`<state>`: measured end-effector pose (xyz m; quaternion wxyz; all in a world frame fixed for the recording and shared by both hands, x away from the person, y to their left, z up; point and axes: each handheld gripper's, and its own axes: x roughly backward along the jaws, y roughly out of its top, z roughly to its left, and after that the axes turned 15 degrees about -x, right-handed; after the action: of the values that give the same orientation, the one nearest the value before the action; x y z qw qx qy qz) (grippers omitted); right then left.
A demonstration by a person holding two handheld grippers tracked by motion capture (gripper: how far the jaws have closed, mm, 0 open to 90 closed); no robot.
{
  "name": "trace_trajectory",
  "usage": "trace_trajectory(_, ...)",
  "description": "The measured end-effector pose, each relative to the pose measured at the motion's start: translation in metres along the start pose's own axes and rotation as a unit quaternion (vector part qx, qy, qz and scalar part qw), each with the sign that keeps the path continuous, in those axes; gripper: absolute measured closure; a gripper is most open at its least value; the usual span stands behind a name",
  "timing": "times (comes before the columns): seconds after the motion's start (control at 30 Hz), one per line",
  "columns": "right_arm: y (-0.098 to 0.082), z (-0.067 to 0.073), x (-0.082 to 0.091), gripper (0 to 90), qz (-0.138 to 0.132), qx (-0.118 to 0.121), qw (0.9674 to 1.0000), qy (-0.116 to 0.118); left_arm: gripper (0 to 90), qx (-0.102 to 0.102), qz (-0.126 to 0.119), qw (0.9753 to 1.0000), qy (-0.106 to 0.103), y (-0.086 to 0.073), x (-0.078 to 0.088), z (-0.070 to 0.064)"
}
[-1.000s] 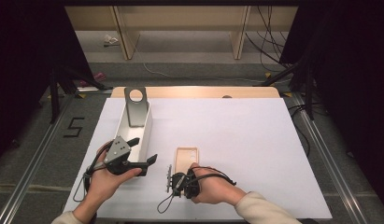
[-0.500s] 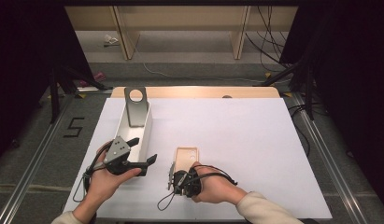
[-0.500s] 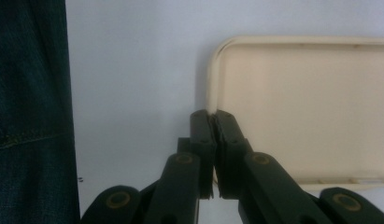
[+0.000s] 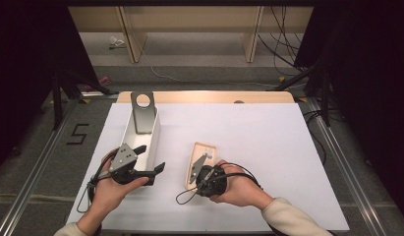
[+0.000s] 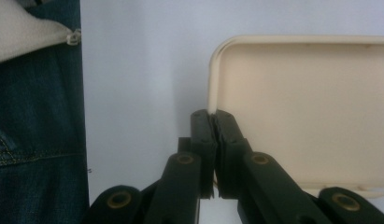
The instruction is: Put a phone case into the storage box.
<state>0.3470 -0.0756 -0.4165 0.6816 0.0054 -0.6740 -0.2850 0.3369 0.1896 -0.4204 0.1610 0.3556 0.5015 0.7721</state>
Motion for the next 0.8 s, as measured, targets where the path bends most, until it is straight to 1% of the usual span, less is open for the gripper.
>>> trace_trajectory(0.13,-0.004,-0.005,0.011,88.3,-0.032,0.002,0.9995,0.006,14.0,0.001,-0.001,1.0000,0.001,0.000,0.000,0.000)
trace_trajectory(0.17,-0.005,-0.006,0.013,88.3,-0.042,0.002,0.9991,0.005,14.0,0.001,-0.001,1.0000,0.001,0.000,0.000,0.000)
trace_trajectory(0.23,-0.007,-0.006,0.019,88.2,-0.064,0.011,0.9979,0.001,14.0,0.002,-0.002,1.0000,0.001,0.000,0.000,0.000)
trace_trajectory(0.27,-0.008,-0.007,0.021,88.2,-0.070,0.011,0.9975,0.001,14.0,0.003,-0.003,1.0000,0.002,0.000,0.000,0.000)
trace_trajectory(0.47,-0.015,-0.011,0.030,88.2,-0.096,0.011,0.9953,-0.003,14.1,0.002,-0.001,1.0000,-0.001,0.000,0.000,0.000)
trace_trajectory(0.8,-0.032,-0.020,0.036,88.2,-0.111,0.003,0.9939,0.001,14.4,0.004,-0.002,1.0000,-0.003,0.001,-0.002,-0.001)
